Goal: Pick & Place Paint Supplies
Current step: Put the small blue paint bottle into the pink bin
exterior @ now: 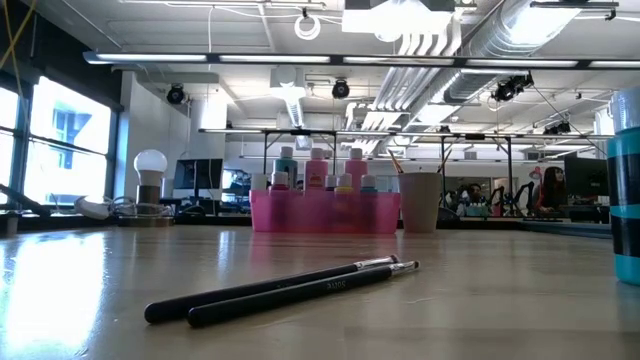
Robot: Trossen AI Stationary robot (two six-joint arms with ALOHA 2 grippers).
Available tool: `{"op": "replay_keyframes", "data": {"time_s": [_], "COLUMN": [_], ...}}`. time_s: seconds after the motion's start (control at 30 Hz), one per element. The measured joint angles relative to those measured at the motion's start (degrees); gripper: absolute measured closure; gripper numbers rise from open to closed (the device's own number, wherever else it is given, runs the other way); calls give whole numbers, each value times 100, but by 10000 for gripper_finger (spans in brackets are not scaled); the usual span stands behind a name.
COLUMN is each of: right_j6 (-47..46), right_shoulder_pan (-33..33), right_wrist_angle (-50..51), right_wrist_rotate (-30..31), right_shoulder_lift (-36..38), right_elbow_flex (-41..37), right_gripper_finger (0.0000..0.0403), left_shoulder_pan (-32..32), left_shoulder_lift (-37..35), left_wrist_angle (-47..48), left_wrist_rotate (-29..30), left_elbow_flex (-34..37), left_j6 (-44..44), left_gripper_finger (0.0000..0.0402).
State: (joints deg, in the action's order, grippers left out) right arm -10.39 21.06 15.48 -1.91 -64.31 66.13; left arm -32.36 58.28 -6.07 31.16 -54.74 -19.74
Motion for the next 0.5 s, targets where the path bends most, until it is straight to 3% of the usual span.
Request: {"op": "replay_keyframes", "data": {"time_s": [0.2, 0.5], "right_j6": [-52, -741], "right_shoulder_pan": [588, 1164], "right_wrist_angle": [-479, -489], "right_wrist_rotate": [737, 973], "right_shoulder_lift": [-372, -726], "right_elbow_flex": [0, -2], "right_gripper_finger": [327, 327], "left_shoulder_pan": [0, 7], "left_shoulder_lift": [-4, -4], "left_wrist_angle": [14, 60], "left_wrist_rotate": [-287, -470], "left_elbow_flex": [0, 0], "left_j6": [-26, 14], "left_gripper_finger": [254, 254]}}
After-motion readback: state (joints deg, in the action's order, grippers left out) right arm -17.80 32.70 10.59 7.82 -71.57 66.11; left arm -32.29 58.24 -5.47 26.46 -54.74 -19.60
